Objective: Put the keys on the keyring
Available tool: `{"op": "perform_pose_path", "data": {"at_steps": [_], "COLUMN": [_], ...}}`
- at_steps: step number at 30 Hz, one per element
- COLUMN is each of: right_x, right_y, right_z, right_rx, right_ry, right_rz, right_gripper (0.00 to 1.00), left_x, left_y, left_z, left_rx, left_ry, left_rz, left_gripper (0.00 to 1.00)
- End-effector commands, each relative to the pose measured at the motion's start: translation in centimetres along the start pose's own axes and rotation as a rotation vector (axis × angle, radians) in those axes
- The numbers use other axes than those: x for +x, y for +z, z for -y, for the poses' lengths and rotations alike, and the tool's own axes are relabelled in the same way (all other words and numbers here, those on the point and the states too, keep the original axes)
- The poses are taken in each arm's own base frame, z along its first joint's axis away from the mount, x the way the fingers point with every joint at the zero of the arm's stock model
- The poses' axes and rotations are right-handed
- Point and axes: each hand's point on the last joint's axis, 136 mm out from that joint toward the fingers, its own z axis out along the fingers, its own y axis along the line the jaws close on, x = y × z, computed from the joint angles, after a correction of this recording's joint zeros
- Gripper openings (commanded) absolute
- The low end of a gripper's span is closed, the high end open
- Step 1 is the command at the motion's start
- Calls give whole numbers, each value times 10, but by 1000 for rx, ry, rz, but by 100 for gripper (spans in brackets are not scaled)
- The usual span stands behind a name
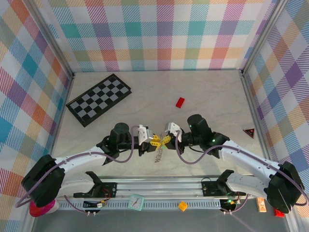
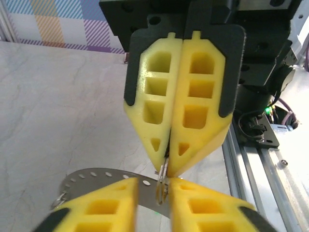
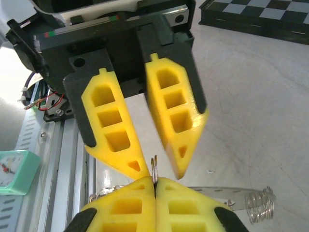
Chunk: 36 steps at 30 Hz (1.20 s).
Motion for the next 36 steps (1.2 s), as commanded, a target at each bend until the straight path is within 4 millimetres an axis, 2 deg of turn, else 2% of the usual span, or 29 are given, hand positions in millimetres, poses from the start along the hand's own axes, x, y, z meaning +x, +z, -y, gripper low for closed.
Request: {"op": "perform_pose_path", "data": {"at_steps": [1,4,8,14,16,22,25,26,30,32,36], "right_x": [-14,-7,-2,-6,-8,-17,-17,-16,-7,0,11], "right_y": [-6,-9,-7,-1,2,6,4,3,-6,-9,-11], "right_z": [-6,-2,-1,-1,-4,-9,-8,-5,9,15,10], "right_rx": [-27,3,10,1,-14,-38,-16,6,105,156,165], "right_ry": [-70,-109,-173,-235,-246,-244,-225,-217,-167,-157,-123], "right_rz": [-9,-99,-209,-274,-275,-229,-213,-209,-173,-161,-135], "right_gripper": [0,0,0,0,0,0,14,21,36,38,37], "left_x": [-9,-3,3,-7,-7,-7,-6,-6,-7,-8,-10], "left_y": [-1,-3,-3,-2,-2,-1,-2,-2,-3,-3,-2], "left_z": [-2,-5,0,4,5,7,9,10,11,12,13], "left_rx": [-26,-42,-22,2,9,24,31,32,35,36,36], "left_ry": [29,25,39,59,62,67,72,74,81,80,77], "left_rz": [2,-72,-154,-131,-129,-131,-125,-123,-101,-82,-55], "left_gripper": [28,28,27,25,23,6,0,0,0,0,0]}}
